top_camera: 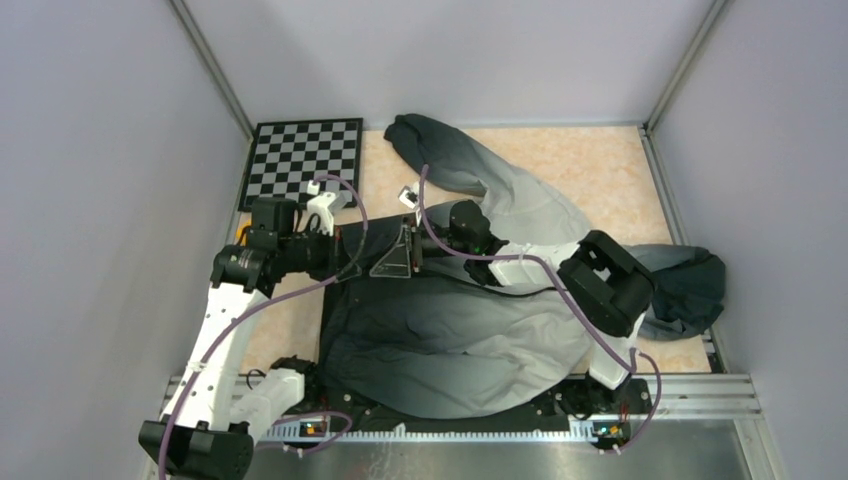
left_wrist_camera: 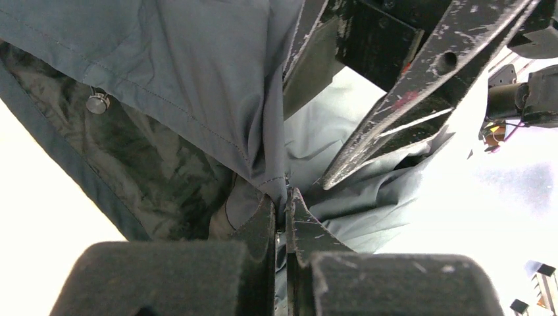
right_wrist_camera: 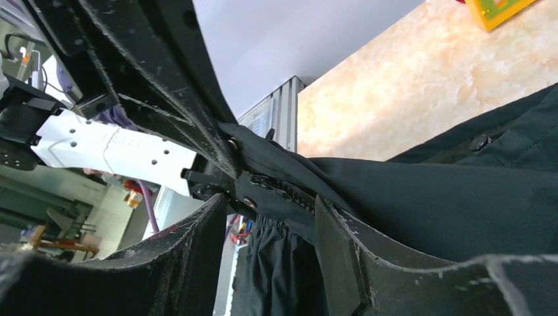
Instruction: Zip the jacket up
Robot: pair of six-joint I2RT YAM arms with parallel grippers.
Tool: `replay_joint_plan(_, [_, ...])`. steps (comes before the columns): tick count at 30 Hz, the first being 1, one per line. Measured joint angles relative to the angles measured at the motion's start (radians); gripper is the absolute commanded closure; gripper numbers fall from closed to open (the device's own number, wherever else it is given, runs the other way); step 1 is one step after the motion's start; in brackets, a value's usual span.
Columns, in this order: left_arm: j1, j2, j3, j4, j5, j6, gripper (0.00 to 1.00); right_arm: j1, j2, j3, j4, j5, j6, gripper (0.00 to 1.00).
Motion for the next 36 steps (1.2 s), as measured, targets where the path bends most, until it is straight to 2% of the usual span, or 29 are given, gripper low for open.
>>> replay_joint_plan(4, [-0.003,0.000,0.000,0.000,0.000,0.000,1.00,0.000,0.033,0.000,0.051,0.001,0.045,0.48])
replay_joint_plan(10, [-0.004,0.000,0.000,0.000,0.003,0.000,1.00,0.000,0.061,0.001,0.115,-0.011,0.091,0.58])
replay_joint_plan(16, [-0.005,0.000,0.000,-0.003,0.003,0.000,1.00,0.000,0.086,0.001,0.164,-0.034,0.129,0.59])
replay_joint_plan(23, [-0.005,0.002,0.000,-0.003,0.003,0.000,1.00,0.000,0.098,0.002,0.242,-0.066,0.172,0.71])
replay_joint_plan(30, [-0.005,0.007,0.000,-0.004,0.003,0.000,1.00,0.000,0.127,0.004,0.272,-0.082,0.195,0.78])
replay_joint_plan(36, [-0.005,0.010,0.000,-0.004,0.003,0.000,1.00,0.002,0.138,0.016,0.273,-0.085,0.200,0.78])
